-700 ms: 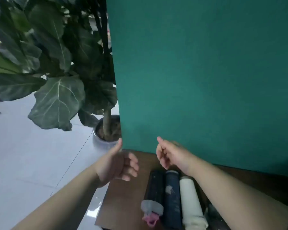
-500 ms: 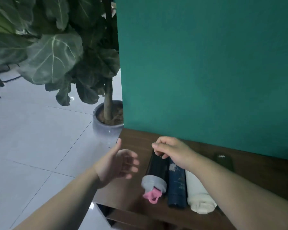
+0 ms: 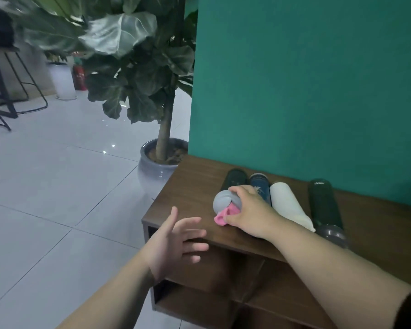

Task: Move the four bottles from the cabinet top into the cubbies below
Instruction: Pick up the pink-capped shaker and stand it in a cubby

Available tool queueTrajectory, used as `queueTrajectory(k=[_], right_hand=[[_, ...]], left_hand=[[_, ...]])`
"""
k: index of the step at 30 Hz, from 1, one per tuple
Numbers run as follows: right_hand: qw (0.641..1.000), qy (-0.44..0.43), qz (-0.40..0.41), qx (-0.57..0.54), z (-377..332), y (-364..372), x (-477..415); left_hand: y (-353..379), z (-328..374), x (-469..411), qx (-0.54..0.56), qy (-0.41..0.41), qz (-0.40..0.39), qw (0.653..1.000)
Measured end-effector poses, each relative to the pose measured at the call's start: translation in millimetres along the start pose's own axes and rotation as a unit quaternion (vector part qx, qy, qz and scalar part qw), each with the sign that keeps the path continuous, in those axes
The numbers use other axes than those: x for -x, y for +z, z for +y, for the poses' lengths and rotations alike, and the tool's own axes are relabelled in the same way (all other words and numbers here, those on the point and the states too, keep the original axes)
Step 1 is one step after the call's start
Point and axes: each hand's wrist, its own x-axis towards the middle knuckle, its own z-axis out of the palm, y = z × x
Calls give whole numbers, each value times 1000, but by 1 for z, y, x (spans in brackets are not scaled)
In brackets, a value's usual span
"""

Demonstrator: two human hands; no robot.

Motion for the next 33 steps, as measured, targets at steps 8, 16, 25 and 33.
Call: queueTrajectory(k=[8, 16, 25, 33], right_hand=[[992, 9, 89, 83, 0, 40, -1], [968, 6, 145, 205, -10, 55, -9], [981, -39, 142, 123, -56, 42, 31], [990, -118, 54, 58, -119, 18, 105]], left_hand=[[-26, -70, 18, 84, 5, 11, 996], [-48, -86, 20, 109, 47, 34, 992], [-50, -85, 26, 107, 37, 66, 991], [-39, -97, 44, 226, 10, 108, 968]])
